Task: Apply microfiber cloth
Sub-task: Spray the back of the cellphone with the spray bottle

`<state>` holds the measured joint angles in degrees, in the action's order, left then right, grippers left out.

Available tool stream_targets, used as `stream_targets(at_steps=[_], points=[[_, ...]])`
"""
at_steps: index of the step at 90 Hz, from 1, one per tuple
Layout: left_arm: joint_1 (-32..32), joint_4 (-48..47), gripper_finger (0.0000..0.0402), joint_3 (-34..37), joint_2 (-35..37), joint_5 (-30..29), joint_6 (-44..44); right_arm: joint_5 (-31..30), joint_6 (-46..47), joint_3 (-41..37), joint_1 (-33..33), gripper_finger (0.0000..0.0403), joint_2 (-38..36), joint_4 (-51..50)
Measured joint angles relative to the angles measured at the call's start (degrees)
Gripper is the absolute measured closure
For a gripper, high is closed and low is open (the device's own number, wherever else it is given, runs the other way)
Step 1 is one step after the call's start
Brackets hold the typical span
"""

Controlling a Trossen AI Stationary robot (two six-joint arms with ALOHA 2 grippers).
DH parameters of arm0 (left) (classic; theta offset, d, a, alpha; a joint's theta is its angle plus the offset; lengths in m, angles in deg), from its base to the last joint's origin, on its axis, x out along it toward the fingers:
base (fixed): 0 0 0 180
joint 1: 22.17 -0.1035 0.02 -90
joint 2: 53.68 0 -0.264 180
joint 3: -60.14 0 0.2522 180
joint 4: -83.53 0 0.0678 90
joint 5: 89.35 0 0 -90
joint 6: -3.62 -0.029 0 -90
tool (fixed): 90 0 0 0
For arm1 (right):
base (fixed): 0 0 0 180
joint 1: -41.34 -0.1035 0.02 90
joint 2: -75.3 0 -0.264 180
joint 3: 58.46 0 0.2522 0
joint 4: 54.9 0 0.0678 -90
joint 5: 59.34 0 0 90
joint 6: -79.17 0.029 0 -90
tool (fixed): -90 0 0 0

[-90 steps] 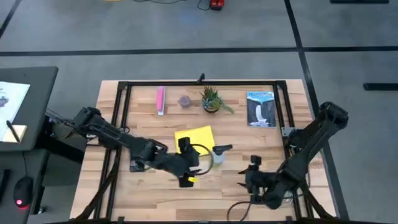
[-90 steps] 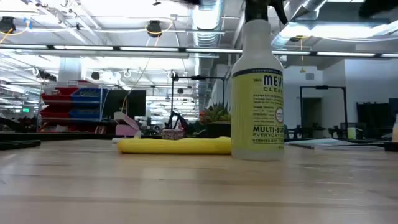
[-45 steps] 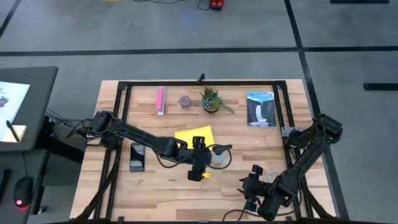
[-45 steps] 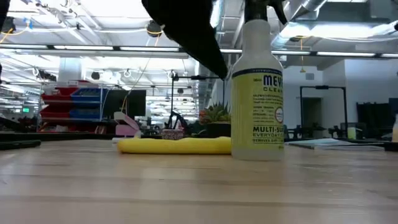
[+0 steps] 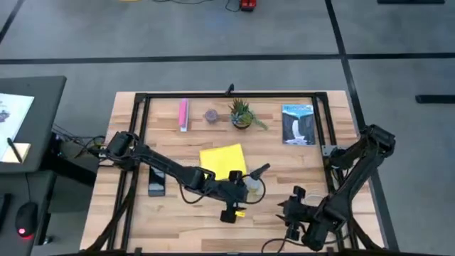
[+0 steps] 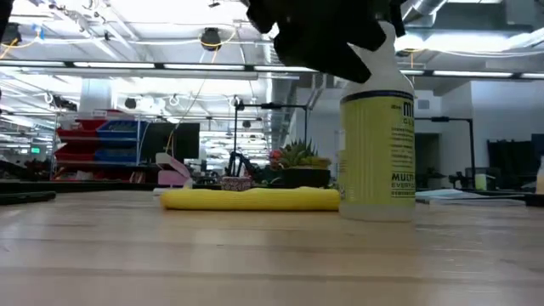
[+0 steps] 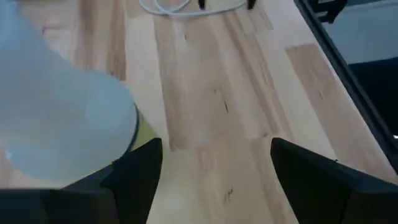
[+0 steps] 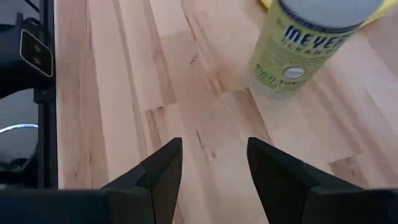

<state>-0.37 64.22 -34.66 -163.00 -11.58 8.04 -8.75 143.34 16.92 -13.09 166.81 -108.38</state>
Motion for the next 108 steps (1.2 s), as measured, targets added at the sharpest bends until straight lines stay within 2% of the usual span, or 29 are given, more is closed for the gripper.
stream_targets(at_steps=[17, 25, 37, 44, 56, 77, 97, 108], points=[[-0.13, -14.15, 0.0123, 0.0, 2.97, -1.49, 3.11, 0.22, 0.27, -1.8, 1.21, 0.0233, 0.25, -0.95], [-2.0, -17.4, 0.0123, 0.27, 2.64, -3.94, 2.05, 0.14, 0.76, -4.33, 2.93, 0.0233, 0.3, 0.03], [-5.91, -11.65, 0.0123, 1.59, 0.84, -3.91, -3.2, 0.06, 1.3, -7.6, 6.5, 0.0233, 0.32, -0.13], [-7.65, -6.85, 0.0123, 2.67, 0.0, -0.91, -5.37, 0.29, 1.37, -8.28, 7.98, 0.0233, 0.32, -0.22], [-9.29, -0.26, 0.0123, 4.11, -0.63, 6.59, -5.67, 0.63, 0.52, -8.14, 8.67, 0.0233, 0.32, -0.09], [-8.43, 5.32, 0.0123, 4.44, -2.7, 10.66, -3.64, 2.1, 0.49, -7.9, 6.94, 0.0233, -1.33, -0.09], [-6.42, 10.45, 0.0123, 4.44, -6.03, 11.01, -1.09, 2.04, 0.46, -7.9, 5.37, 0.0233, -5.73, -0.27], [-5.37, 5.2, 0.0123, 4.28, -4.91, 9.16, 1.96, 1.88, 0.31, -7.88, 4.25, 0.0233, -8.1, -0.19]])
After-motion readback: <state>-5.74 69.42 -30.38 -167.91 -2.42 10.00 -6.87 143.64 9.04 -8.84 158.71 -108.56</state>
